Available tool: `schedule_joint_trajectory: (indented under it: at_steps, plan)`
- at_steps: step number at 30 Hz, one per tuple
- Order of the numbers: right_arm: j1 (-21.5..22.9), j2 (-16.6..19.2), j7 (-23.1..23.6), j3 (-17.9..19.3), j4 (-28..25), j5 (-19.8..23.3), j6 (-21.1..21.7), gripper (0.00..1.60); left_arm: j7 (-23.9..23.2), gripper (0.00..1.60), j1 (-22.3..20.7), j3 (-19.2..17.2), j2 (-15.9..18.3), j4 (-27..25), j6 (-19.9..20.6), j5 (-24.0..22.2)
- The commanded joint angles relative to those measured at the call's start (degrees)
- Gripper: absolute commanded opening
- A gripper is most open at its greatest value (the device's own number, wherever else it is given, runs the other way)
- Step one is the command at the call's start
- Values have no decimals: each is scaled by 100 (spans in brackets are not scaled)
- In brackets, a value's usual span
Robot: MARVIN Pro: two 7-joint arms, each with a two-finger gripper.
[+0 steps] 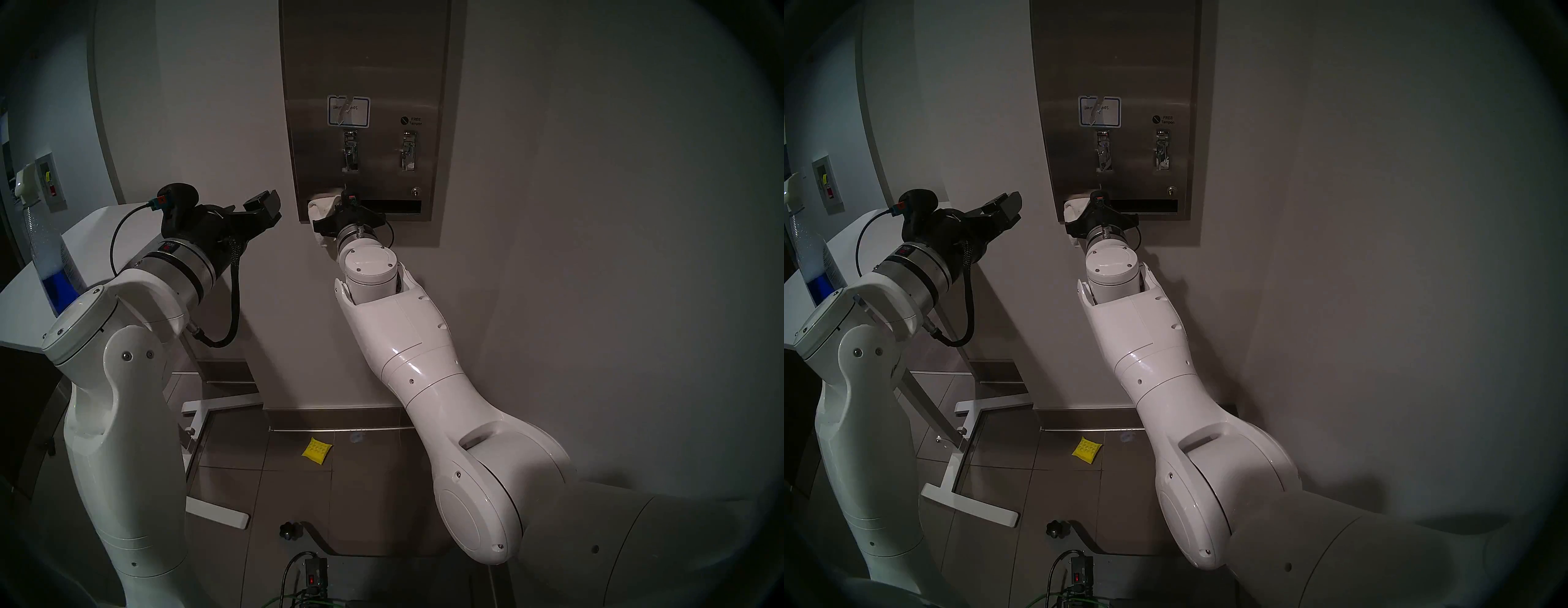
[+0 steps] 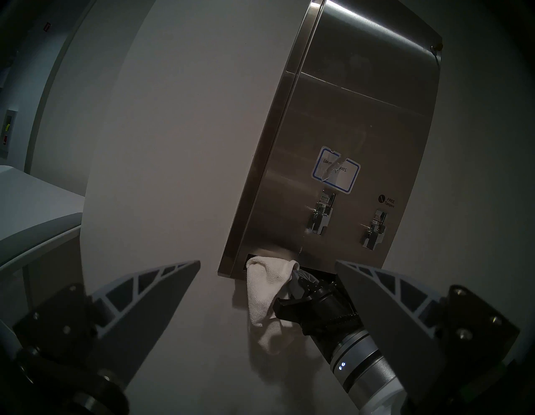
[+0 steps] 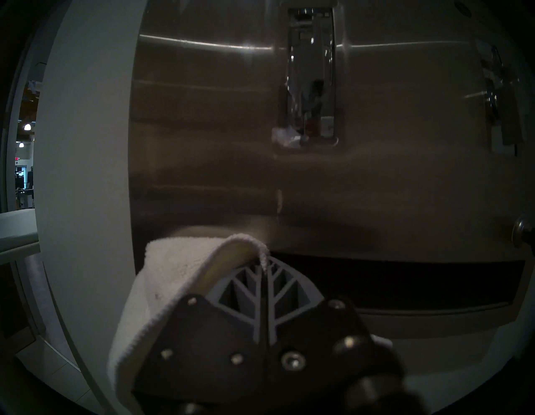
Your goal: Pick up the cloth and wipe the surface
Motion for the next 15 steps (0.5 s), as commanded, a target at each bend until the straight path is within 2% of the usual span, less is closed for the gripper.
schedule_joint_trajectory:
  at_steps: [1,15]
  plan:
    - [580,-68,-174,148,-199,2,-377,0,-15,160,-129,7,10,-161,-53,-7]
    - [876,-140,-184,286,-489,-78,-728,0,-19,160,-119,3,15,-150,-49,-11]
